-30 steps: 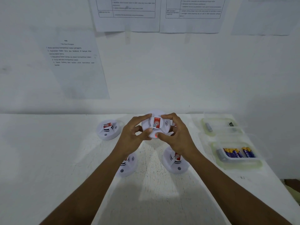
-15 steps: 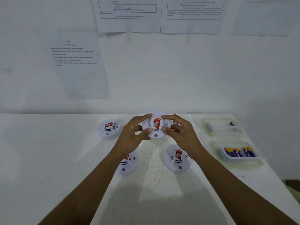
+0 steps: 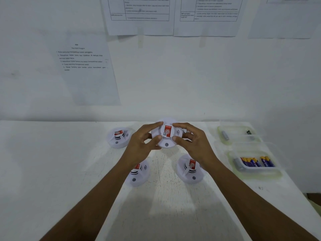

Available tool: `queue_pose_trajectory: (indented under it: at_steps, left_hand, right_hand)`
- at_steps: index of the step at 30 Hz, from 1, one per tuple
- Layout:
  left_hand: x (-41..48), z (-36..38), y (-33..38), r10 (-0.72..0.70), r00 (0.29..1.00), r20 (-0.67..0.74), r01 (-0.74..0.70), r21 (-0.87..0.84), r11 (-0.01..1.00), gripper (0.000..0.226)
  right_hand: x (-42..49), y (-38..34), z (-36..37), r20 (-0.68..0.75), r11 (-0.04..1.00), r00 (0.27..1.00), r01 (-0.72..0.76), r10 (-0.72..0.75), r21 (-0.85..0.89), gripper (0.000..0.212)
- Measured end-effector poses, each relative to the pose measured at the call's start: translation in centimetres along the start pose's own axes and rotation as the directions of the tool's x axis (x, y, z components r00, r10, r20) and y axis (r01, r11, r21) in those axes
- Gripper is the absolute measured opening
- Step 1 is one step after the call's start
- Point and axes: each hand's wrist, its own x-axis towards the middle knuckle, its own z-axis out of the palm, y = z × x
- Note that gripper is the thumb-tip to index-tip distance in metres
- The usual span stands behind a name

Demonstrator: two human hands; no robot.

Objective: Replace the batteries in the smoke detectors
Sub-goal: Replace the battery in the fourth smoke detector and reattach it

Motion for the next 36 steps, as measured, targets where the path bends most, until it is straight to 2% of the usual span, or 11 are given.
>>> queue_pose_trajectory:
  at_steps: [36]
  left_hand:
    - [1.3, -0.5, -0.7, -0.014, 0.999, -0.032, 0.015, 0.016, 1.0, 0.04]
  right_hand:
    - [1.8, 0.7, 0.5, -0.001, 0.998, 0.999, 0.032, -0.032, -0.048, 0.035]
